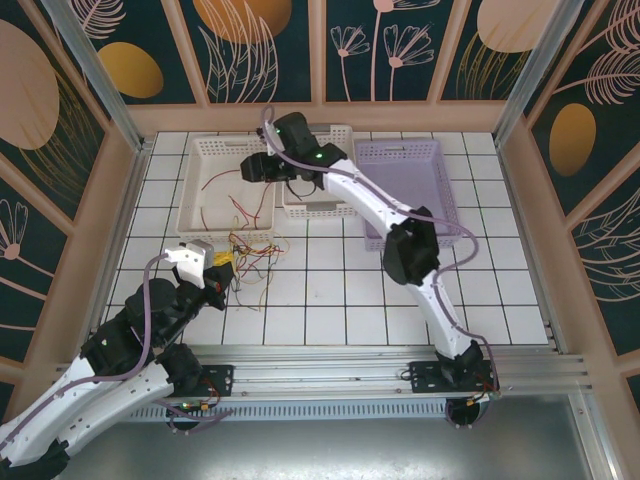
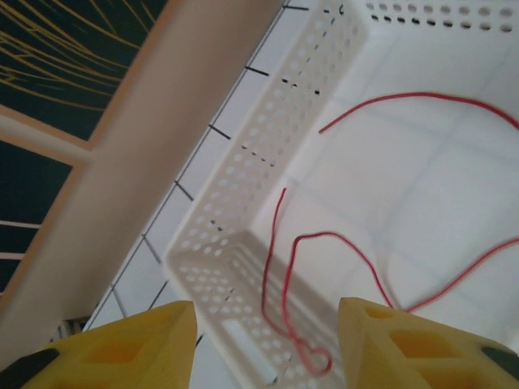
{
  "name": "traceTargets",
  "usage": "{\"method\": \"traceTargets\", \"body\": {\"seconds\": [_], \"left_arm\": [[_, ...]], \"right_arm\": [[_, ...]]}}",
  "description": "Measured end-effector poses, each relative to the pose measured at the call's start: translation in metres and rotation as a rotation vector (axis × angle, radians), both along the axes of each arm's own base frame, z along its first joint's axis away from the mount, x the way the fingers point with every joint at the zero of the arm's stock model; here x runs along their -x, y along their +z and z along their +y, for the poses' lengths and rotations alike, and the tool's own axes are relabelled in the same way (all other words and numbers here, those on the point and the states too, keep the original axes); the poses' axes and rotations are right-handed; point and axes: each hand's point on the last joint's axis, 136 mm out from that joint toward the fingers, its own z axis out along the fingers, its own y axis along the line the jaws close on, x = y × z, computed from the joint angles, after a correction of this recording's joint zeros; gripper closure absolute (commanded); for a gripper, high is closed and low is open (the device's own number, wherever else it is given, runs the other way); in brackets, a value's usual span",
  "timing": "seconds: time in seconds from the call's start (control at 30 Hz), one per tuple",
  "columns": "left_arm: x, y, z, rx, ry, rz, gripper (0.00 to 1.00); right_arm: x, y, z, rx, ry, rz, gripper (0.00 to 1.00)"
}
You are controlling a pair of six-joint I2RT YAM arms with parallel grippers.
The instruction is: Untangle the cables
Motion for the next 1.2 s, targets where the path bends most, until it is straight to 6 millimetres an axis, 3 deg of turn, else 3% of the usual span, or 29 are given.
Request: {"method": "traceTargets", "body": {"seconds": [0.2,0.33,0.43,0.57,0.67,0.8,0.97,1.2], "left_arm": [[-0.002,-0.004,-0.003,-0.016,0.000,0.013,1.00],[-0.003,-0.005,-0.003,-0.019,0.000,0.018,1.00],[-0.002,-0.004,-0.005,-0.005,-0.005,0.025,1.00],[-0.002,0.009,-0.016,0.064,-0.038,0.031,1.00],[-0.005,0.018,-0.032,0.128,-0.077,0.042,1.00],[-0.012,0.022,-0.062,0.198,-0.146,0.075,1.00],[-0.024,0.023,-0.095,0.254,-0.208,0.100,1.00],[-0.036,0.019,-0.129,0.323,-0.268,0.145,1.00]], "right_arm": [[0.053,0.101,-0.053,-0.093,-0.002,-0.168,0.41],[0.092,0.127,-0.093,-0.138,-0.020,-0.248,0.36],[0.116,0.117,-0.120,-0.137,-0.040,-0.261,0.34],[0.149,0.080,-0.156,-0.115,-0.071,-0.230,0.32],[0.171,0.059,-0.180,-0.105,-0.088,-0.220,0.29],[0.196,0.048,-0.209,-0.131,-0.123,-0.240,0.16],[0.218,0.035,-0.234,-0.170,-0.155,-0.259,0.13],[0.229,-0.015,-0.251,-0.160,-0.211,-0.184,0.17]]}}
